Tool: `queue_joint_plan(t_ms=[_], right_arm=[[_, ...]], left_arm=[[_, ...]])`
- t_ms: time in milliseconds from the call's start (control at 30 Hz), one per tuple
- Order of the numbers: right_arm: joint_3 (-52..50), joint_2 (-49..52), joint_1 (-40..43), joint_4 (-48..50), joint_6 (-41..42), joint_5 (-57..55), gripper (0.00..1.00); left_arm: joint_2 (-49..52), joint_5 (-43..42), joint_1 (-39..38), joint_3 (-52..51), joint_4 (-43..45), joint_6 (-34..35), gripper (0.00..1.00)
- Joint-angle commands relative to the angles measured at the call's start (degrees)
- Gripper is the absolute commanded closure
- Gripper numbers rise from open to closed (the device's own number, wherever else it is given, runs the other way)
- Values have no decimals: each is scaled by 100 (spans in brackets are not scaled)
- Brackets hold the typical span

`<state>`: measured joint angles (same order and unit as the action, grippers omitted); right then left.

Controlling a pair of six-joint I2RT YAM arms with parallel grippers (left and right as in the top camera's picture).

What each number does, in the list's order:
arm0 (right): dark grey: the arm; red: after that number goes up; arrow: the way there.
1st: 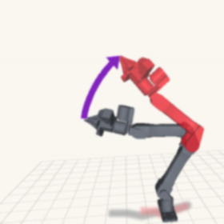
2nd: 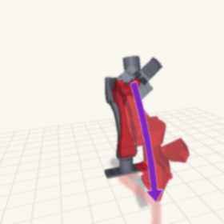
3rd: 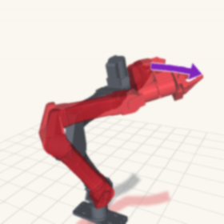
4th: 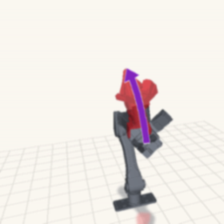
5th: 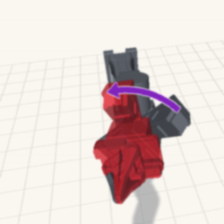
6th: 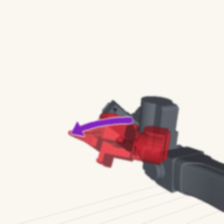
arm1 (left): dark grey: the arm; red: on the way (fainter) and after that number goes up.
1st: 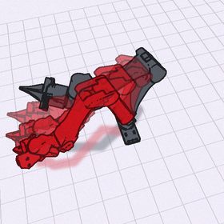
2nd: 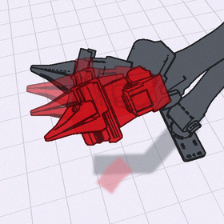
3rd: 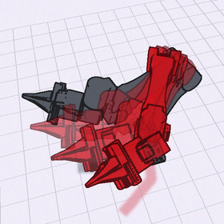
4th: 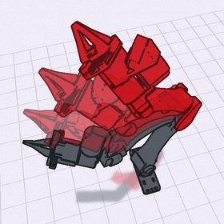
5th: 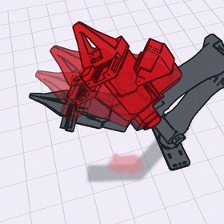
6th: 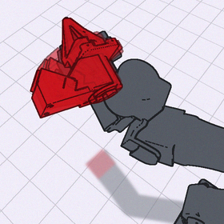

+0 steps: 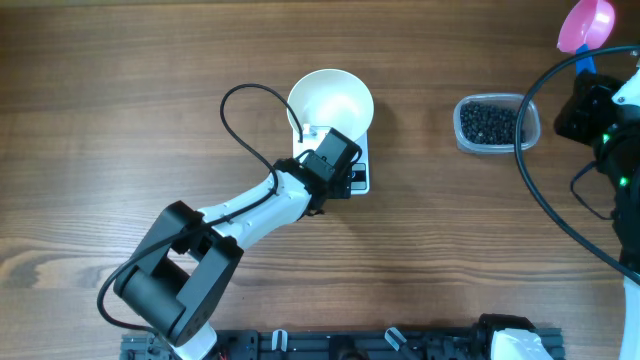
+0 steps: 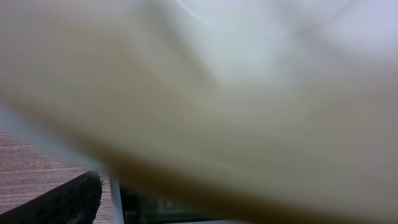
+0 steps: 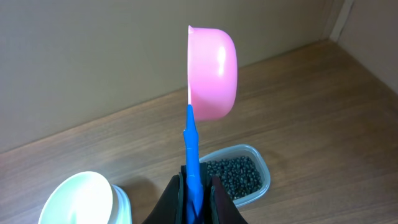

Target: Scoop item into bowl and weigh 150g on scale

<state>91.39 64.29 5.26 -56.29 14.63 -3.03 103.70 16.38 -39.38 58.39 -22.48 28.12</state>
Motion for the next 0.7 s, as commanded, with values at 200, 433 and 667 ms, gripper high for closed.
queue_joint_plan(t_ms=[200,433,667], right_arm=[[129,11,24,7,-109,46,96],[129,11,24,-28,-107,48,96],[127,11,24,-160,-219,48,96]], left_arm=[[-1403,98,-35,-212,-415,-94,0],[-3145,-695,101,-214,-835,-376,0],[-3888,-2299,1679,-214,-1954,-1274,0]])
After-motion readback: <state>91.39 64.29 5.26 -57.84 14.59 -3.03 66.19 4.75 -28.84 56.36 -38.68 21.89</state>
